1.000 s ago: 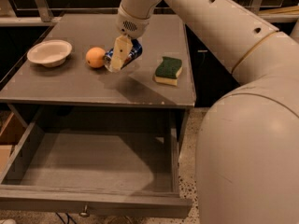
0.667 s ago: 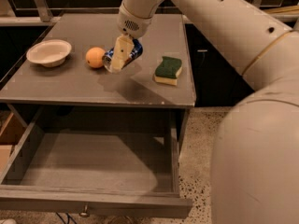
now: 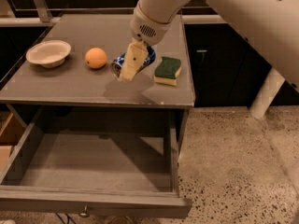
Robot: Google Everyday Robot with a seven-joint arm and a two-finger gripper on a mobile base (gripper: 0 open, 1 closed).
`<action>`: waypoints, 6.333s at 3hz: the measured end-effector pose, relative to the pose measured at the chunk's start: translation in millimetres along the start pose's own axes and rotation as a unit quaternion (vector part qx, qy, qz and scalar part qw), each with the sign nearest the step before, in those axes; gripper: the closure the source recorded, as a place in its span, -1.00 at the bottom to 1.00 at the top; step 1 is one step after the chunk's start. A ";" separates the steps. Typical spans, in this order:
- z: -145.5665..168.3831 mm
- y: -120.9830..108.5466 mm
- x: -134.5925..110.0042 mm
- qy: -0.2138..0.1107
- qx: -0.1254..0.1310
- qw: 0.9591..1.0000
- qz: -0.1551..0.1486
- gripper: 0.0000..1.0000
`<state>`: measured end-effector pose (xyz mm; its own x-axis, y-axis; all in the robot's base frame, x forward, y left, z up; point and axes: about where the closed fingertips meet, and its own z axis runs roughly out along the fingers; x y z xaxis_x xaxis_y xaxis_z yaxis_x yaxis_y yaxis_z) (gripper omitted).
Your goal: Place pepsi can into top drawer
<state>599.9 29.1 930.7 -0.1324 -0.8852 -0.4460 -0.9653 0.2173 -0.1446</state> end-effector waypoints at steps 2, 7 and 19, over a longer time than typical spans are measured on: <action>2.0 2.0 3.4 0.004 -0.002 1.000 0.000 1.00; 25.6 145.5 33.0 -0.006 -0.064 0.998 0.026 1.00; 216.1 176.9 29.7 0.067 -0.047 0.984 0.160 1.00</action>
Offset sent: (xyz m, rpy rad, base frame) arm 0.0012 -0.0067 -0.0080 0.0308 -0.0236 -0.0069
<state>473.8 130.3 701.0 -0.4549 -0.8252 -0.3348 -0.8853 0.4598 0.0695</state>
